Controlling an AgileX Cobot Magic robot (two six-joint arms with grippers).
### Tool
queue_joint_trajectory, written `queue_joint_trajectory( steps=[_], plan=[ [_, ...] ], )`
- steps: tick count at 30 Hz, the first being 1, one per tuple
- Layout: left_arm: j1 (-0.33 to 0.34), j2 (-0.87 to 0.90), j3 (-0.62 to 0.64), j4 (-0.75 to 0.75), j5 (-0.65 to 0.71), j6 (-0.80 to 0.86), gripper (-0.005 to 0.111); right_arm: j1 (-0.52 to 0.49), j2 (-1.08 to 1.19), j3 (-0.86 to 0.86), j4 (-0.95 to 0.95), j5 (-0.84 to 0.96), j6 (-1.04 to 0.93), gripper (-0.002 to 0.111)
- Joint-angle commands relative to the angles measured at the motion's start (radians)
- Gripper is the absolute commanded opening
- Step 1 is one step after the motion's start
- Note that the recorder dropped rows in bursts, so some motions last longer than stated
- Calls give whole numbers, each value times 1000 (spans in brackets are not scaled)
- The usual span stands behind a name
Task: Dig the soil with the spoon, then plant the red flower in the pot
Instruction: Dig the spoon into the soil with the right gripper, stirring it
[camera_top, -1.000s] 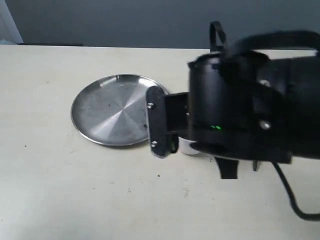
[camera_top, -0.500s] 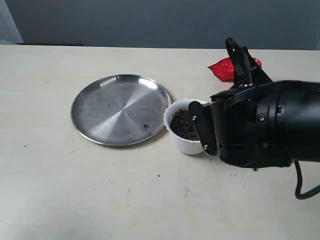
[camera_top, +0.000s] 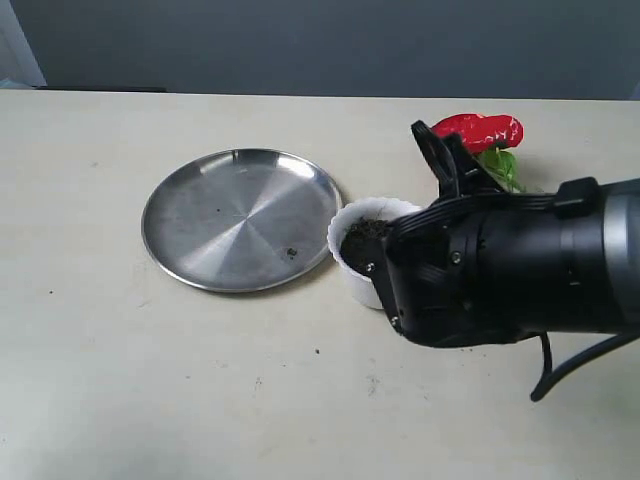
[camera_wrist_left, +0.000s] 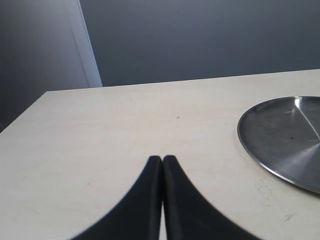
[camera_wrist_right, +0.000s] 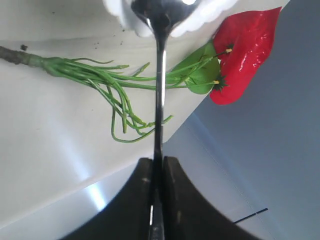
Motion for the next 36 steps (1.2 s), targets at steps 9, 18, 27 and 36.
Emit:
queue_joint_trajectory(
  steps=[9, 18, 27, 36],
  plan=[
    [-6, -5, -4, 2, -5, -4, 0, -3, 19, -2, -45, 47, 131, -1],
    [-6, -5, -4, 2, -5, -4, 0, -1, -18, -44, 37, 47, 158, -1],
    [-6, -5, -4, 2, -5, -4, 0, -3, 34, -44, 51, 11, 77, -1],
    [-6, -5, -4, 2, -5, -4, 0, -2, 61, -44, 16, 47, 151, -1]
  ],
)
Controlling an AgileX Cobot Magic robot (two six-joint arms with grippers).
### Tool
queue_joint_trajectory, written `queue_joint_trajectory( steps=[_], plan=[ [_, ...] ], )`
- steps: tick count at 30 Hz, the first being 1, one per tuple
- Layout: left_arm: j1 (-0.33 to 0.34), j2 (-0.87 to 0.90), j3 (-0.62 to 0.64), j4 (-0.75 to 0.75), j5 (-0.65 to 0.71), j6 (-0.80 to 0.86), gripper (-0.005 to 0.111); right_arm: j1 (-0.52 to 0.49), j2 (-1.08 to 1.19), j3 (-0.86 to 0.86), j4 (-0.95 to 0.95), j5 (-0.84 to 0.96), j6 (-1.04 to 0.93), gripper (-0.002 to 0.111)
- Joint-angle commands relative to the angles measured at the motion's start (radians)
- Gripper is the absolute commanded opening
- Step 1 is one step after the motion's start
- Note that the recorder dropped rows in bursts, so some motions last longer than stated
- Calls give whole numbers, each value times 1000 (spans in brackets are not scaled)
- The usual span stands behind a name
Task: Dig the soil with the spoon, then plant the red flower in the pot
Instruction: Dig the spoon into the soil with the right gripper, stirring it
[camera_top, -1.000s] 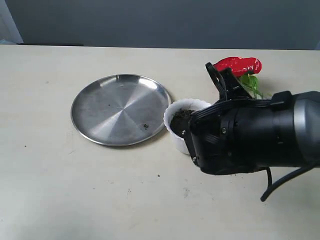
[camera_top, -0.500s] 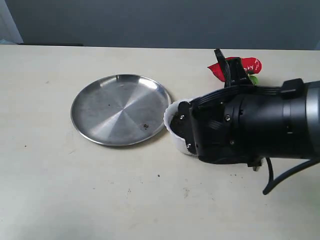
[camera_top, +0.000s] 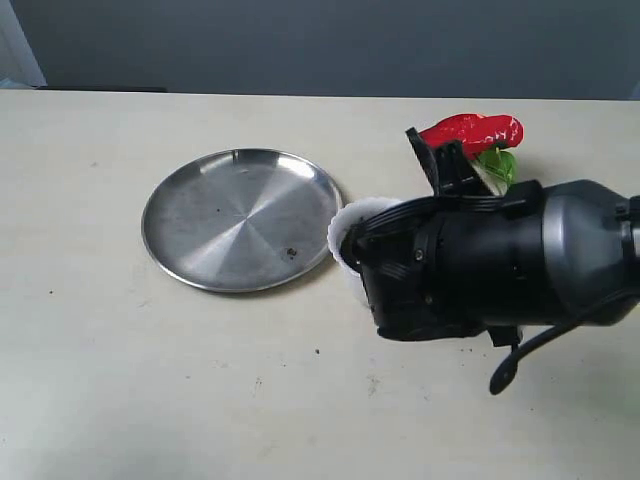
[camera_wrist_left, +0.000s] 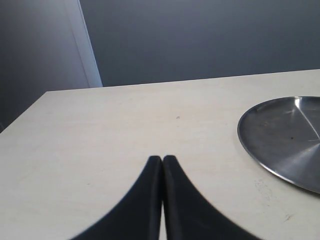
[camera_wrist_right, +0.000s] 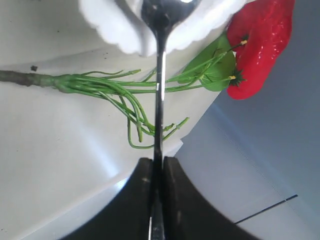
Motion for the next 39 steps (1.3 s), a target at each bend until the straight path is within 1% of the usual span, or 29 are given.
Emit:
queue_joint_trajectory(
  steps=[1, 4, 8, 13, 19, 24, 27, 32, 37, 39],
  plan=[
    [-6, -5, -4, 2, -5, -4, 0, -2, -19, -4, -18, 17, 45, -1],
    [-6, -5, -4, 2, -5, -4, 0, 4, -51, -4, -13, 17, 87, -1],
    [-6, -5, -4, 2, -5, -4, 0, 32, -79, -4, -8, 17, 87, -1],
    [-6, -5, -4, 2, -5, -4, 0, 33, -55, -4, 67, -7, 53, -1],
    [-6, -5, -4, 2, -5, -4, 0, 32, 16, -4, 7, -21, 55, -1],
    [-6, -5, -4, 2, -5, -4, 0, 32, 17, -6, -4, 12, 84, -1],
    [-6, -5, -4, 2, -5, -4, 0, 32, -9, -6, -4, 17, 125, -1],
    [-6, -5, -4, 2, -5, -4, 0, 32, -97, -6, -1, 17, 250, -1],
    [-6, -5, -4, 2, -5, -4, 0, 32, -149, -6, -24, 17, 307, -1],
    [-6, -5, -4, 2, -5, -4, 0, 32, -151, -22, -34, -34, 359, -1]
  ],
)
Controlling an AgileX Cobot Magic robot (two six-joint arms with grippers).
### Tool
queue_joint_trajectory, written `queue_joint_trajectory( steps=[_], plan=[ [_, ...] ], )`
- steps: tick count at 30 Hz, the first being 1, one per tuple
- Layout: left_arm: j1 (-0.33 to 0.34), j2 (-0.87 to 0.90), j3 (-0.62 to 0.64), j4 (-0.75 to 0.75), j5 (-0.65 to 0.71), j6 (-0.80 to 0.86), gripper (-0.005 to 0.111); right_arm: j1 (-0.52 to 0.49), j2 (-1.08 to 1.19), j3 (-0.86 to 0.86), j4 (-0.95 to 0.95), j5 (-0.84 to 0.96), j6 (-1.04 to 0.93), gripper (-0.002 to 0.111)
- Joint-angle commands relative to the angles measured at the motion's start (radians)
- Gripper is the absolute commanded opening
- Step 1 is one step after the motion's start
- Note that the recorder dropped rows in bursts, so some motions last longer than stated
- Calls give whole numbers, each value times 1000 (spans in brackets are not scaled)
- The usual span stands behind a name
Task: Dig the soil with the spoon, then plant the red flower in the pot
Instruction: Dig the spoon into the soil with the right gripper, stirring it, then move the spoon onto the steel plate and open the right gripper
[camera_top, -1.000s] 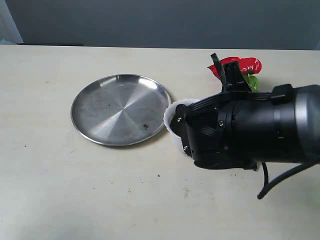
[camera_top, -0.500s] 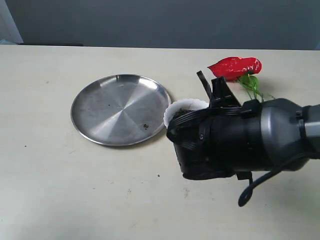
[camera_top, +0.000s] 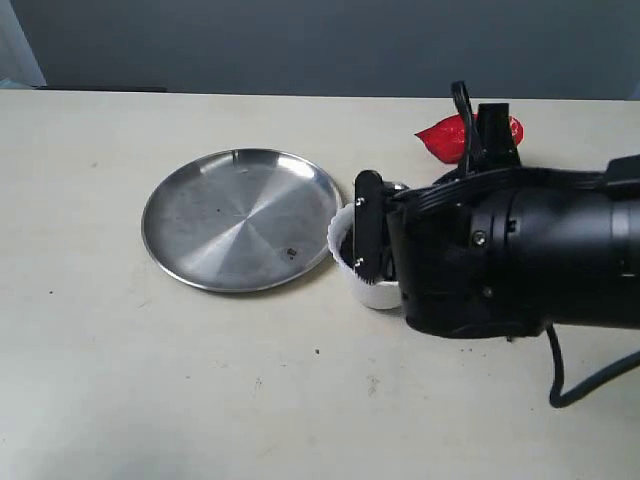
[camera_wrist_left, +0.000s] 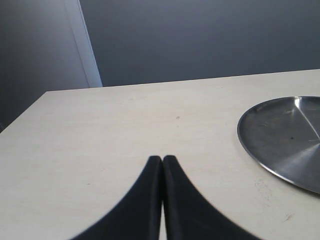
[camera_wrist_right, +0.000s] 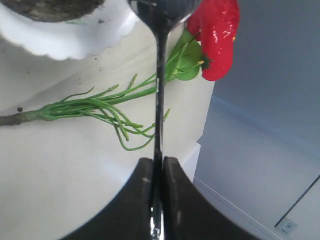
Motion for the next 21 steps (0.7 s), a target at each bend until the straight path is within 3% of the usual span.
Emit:
queue_joint_trajectory(
  steps=[1, 7, 11, 13, 17, 21],
  plan=[
    [-6, -5, -4, 2, -5, -4, 0, -2, -20, -35, -30, -75, 103, -1],
    [-6, -5, -4, 2, -5, -4, 0, -4, -7, -204, 131, -424, 173, -1],
    [-6, -5, -4, 2, -5, -4, 0, -51, 69, -383, 382, -609, 181, -1],
    [-6, -5, -4, 2, -5, -4, 0, -76, 127, -469, 496, -614, 148, -1],
    [-6, -5, -4, 2, -5, -4, 0, -118, 271, -629, 742, -563, -110, -1],
    [-6, -5, -4, 2, -5, -4, 0, -138, 401, -733, 843, -492, -231, -1]
  ],
)
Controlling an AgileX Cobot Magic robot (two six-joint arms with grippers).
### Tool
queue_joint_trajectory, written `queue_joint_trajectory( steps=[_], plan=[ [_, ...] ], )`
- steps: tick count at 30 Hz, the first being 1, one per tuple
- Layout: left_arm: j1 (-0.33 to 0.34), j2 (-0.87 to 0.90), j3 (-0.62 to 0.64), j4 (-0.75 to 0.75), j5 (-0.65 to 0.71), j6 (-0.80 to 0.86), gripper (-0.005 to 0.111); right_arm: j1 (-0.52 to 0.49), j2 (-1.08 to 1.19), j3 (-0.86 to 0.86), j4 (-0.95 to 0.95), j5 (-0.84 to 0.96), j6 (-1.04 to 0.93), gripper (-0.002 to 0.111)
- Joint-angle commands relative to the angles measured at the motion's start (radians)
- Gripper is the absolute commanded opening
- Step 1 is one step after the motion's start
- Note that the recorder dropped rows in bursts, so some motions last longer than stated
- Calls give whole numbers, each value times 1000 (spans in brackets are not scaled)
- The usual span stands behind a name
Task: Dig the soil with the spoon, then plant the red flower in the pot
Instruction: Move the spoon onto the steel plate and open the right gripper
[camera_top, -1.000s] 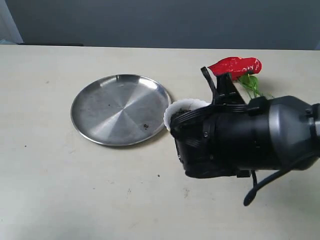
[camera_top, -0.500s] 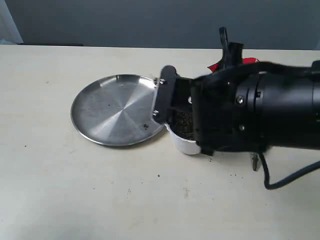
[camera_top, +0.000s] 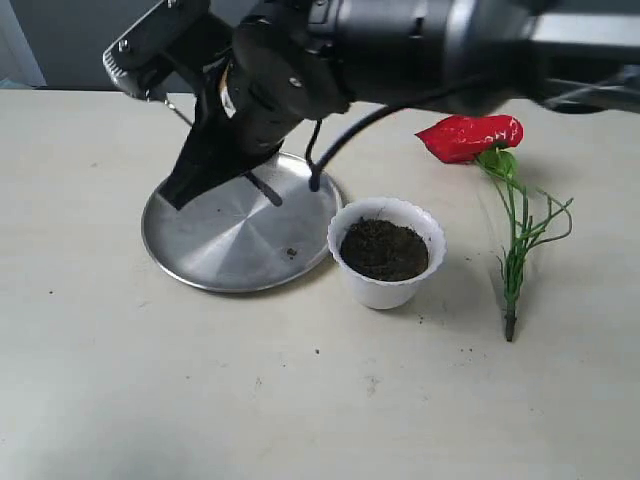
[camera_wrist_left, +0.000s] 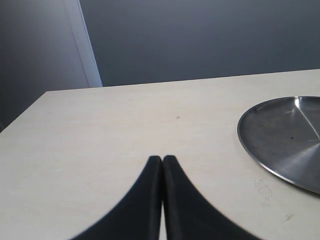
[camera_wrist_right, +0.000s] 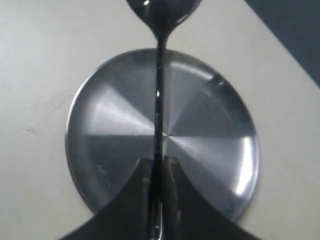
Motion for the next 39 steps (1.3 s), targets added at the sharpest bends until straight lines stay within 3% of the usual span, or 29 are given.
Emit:
queue_joint_trajectory(
  steps=[1, 10, 22, 30, 39],
  plan=[
    [-6, -5, -4, 2, -5, -4, 0, -25, 144, -111, 125, 69, -119, -1],
    [-6, -5, -4, 2, -5, -4, 0, -127, 373, -244, 303, 126, -179, -1],
    [-6, -5, -4, 2, -5, -4, 0, -139, 399, -246, 303, 32, -179, -1],
    [-6, -5, -4, 2, -5, -4, 0, -139, 399, -246, 295, 51, -187, 24],
    [-6, -5, -4, 2, -5, -4, 0, -139, 323, -248, 292, 213, -189, 26]
  ],
)
